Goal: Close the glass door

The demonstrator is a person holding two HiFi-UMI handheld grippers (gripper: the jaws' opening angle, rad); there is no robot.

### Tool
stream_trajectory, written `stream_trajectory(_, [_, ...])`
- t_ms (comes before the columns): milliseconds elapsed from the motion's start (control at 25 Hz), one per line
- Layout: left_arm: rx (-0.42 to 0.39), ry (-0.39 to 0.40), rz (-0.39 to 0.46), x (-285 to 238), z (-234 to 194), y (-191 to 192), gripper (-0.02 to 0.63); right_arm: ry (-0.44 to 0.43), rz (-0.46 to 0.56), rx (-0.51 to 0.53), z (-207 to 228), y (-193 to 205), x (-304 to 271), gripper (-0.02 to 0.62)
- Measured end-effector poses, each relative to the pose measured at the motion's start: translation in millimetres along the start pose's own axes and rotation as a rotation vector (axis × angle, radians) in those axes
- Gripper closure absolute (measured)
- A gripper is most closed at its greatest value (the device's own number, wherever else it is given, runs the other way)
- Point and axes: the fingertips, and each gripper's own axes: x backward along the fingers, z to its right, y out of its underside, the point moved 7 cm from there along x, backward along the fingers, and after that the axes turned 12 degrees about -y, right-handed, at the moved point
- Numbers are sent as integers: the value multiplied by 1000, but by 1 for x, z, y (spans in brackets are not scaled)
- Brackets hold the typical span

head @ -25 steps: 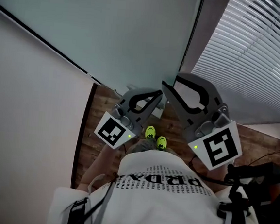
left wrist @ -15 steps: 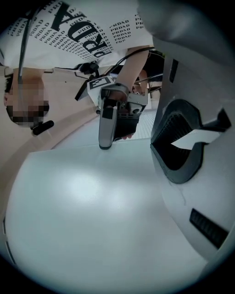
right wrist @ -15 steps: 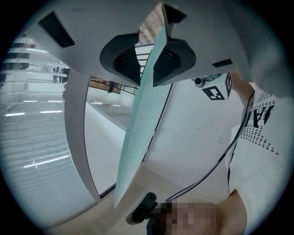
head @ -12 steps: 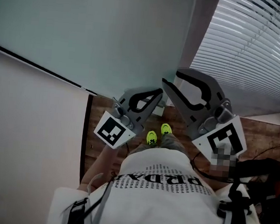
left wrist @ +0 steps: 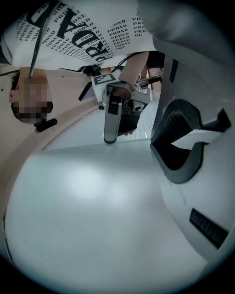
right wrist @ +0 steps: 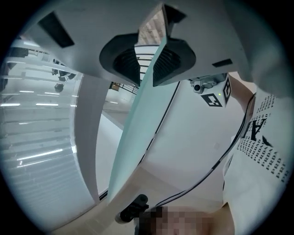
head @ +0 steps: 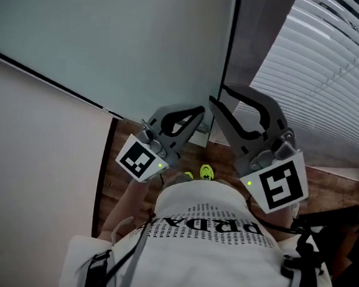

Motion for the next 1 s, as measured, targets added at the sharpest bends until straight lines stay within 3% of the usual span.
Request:
stream_trajectory(160, [-10, -37, -20, -6, -2, 3, 604, -23, 36, -83, 0, 12, 13, 534])
stream_trajectory(400, [-40, -21, 37, -87, -22, 73, 604, -50, 63, -90, 24, 94, 10, 534])
stream_trajectory(640, [-78, -55, 45, -116, -40, 76, 604, -109, 80, -114, 17, 95, -4, 535])
stream_trajectory(720, [-86, -70, 48, -125, -45, 77, 604, -101, 64, -105, 17, 97, -7, 539])
stream_trajectory(800, [-84, -74, 50, -129, -46, 79, 604, -89, 45, -103, 17, 100, -6, 581])
stream_trajectory(1000, [-83, -81, 41, -123, -37, 77, 604, -84, 27, -124, 16, 101, -2, 586])
